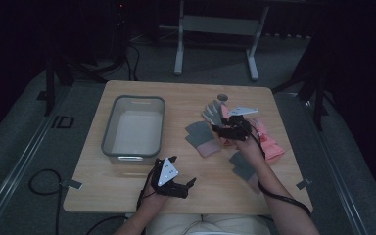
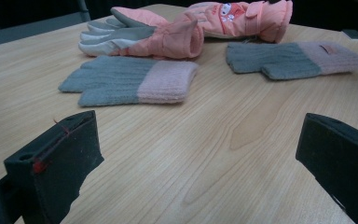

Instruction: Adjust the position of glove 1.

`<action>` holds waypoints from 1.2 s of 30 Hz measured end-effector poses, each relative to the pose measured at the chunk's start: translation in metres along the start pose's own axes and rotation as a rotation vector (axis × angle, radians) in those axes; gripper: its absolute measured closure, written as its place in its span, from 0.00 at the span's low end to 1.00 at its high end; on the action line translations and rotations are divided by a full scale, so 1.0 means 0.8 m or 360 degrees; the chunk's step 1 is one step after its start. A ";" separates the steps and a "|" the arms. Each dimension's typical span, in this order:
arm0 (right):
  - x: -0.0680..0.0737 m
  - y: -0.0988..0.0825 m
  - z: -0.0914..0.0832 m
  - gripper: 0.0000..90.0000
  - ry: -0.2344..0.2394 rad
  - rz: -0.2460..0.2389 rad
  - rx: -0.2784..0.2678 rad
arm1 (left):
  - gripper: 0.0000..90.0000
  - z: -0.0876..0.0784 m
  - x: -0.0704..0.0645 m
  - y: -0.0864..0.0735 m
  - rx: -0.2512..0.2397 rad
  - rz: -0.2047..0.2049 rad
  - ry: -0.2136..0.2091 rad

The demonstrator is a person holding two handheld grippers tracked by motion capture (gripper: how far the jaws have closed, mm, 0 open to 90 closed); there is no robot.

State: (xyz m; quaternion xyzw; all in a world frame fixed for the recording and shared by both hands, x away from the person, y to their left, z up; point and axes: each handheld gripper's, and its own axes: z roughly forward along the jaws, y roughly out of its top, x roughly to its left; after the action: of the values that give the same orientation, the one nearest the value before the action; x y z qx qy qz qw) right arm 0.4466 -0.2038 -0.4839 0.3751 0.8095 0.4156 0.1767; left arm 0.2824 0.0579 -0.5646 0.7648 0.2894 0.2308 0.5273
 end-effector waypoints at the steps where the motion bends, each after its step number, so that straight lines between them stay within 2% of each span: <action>1: 0.001 0.000 0.005 0.57 0.0018 -0.0011 0.0018 | 0.00 0.000 0.000 0.000 -0.0001 -0.0002 -0.0003; 2: 0.002 0.000 0.011 0.61 0.0039 -0.0029 0.0048 | 0.00 0.000 0.000 0.000 -0.0001 -0.0002 -0.0003; 3: 0.002 0.000 0.011 0.61 0.0039 -0.0029 0.0048 | 0.00 0.000 0.000 0.000 -0.0001 -0.0003 -0.0002; 4: 0.004 -0.002 0.022 0.65 0.0090 -0.0066 0.0098 | 0.00 0.000 0.000 0.000 -0.0002 -0.0004 -0.0001; 5: 0.005 -0.002 0.027 0.68 0.0105 -0.0086 0.0122 | 0.00 0.000 0.000 0.000 -0.0002 -0.0010 -0.0007; 7: 0.006 -0.003 0.038 0.69 0.0155 -0.0100 0.0174 | 0.00 0.000 0.000 0.000 -0.0002 -0.0009 -0.0009; 10: 0.008 -0.005 0.052 0.68 0.0142 -0.0114 0.0213 | 0.00 0.000 0.000 0.000 0.0001 -0.0009 -0.0009; 13: 0.008 -0.005 0.056 0.68 0.0143 -0.0115 0.0220 | 0.00 0.000 0.001 0.000 -0.0001 -0.0014 -0.0010; 15: 0.011 -0.003 0.072 0.68 0.0136 -0.0154 0.0264 | 0.00 -0.001 0.001 0.000 -0.0003 -0.0018 -0.0012; 17: 0.012 -0.002 0.077 0.68 0.0127 -0.0164 0.0282 | 0.00 -0.001 0.001 0.000 -0.0002 -0.0018 -0.0012; 21: 0.016 -0.004 0.096 0.69 0.0140 -0.0201 0.0374 | 0.00 -0.001 0.001 0.000 -0.0004 -0.0017 -0.0010; 22: 0.017 -0.006 0.099 0.69 0.0123 -0.0214 0.0395 | 0.00 -0.001 0.001 0.000 -0.0004 -0.0017 -0.0010; 23: 0.018 -0.009 0.104 0.70 0.0084 -0.0258 0.0428 | 0.00 -0.001 0.001 -0.001 -0.0010 -0.0017 -0.0001; 27: 0.019 -0.012 0.108 0.79 0.0088 -0.0230 0.0439 | 0.00 -0.003 -0.001 -0.001 -0.0027 -0.0006 0.0012; 31: 0.026 -0.010 0.108 0.91 0.0046 -0.0227 0.0466 | 0.00 -0.003 -0.001 -0.001 -0.0025 -0.0012 0.0013; 33: 0.028 -0.009 0.109 0.94 0.0040 -0.0176 0.0463 | 0.00 -0.003 -0.001 -0.002 -0.0032 -0.0019 0.0012; 35: 0.031 -0.011 0.105 0.95 0.0016 -0.0061 0.0438 | 0.00 -0.003 0.000 -0.001 -0.0029 -0.0022 0.0009; 36: 0.031 -0.011 0.105 0.95 0.0016 -0.0061 0.0438 | 0.00 -0.003 0.000 -0.001 -0.0029 -0.0022 0.0009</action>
State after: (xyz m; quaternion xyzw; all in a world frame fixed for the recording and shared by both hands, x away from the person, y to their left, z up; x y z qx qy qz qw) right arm 0.4766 -0.1431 -0.5397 0.3781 0.8668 0.2989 0.1276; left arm 0.2805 0.0599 -0.5648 0.7572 0.2940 0.2321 0.5351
